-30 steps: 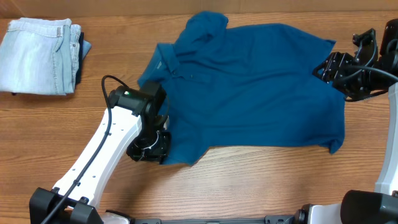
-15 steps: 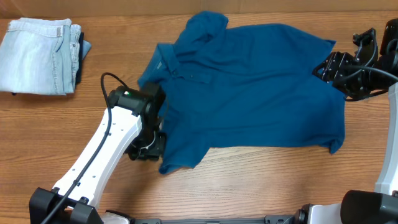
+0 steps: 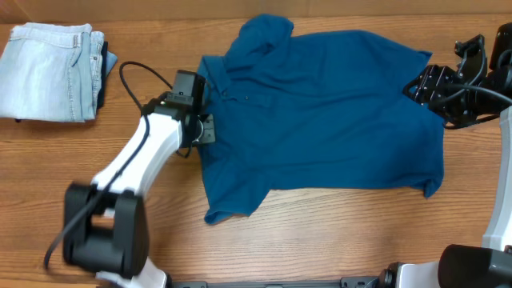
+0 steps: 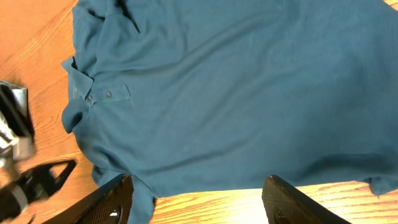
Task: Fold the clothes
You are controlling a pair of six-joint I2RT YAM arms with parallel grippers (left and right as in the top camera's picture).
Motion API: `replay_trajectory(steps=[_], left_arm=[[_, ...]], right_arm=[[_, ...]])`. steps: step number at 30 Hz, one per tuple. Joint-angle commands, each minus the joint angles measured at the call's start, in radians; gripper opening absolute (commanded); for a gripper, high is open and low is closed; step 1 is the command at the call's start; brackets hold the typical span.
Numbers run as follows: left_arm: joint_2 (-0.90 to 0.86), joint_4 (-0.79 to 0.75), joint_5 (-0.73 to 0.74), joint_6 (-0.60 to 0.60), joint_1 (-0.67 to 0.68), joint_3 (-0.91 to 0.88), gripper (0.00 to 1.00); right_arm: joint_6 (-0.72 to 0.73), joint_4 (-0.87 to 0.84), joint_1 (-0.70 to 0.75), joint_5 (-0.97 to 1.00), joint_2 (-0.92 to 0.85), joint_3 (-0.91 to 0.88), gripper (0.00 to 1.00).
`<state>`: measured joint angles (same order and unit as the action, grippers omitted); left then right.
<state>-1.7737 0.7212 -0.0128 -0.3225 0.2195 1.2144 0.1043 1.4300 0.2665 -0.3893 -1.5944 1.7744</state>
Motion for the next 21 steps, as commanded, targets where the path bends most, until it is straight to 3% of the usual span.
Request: replay_trajectory(steps=[1,7,21], left_arm=[[-0.100,-0.092,0.006,0.012,-0.031,-0.002,0.13],[-0.164,-0.251,0.039,0.046,-0.029,-0.002,0.09],[-0.348,-0.389,-0.013,0.072,-0.042,-0.002,0.07]], right_arm=[[-0.003,-0.003,-0.003,-0.005,0.014,0.018,0.71],[-0.003,0.000,-0.003,-0.005,0.014,0.018,0.71],[-0.004,-0.003,-0.003,-0.005,0.014,0.018,0.71]])
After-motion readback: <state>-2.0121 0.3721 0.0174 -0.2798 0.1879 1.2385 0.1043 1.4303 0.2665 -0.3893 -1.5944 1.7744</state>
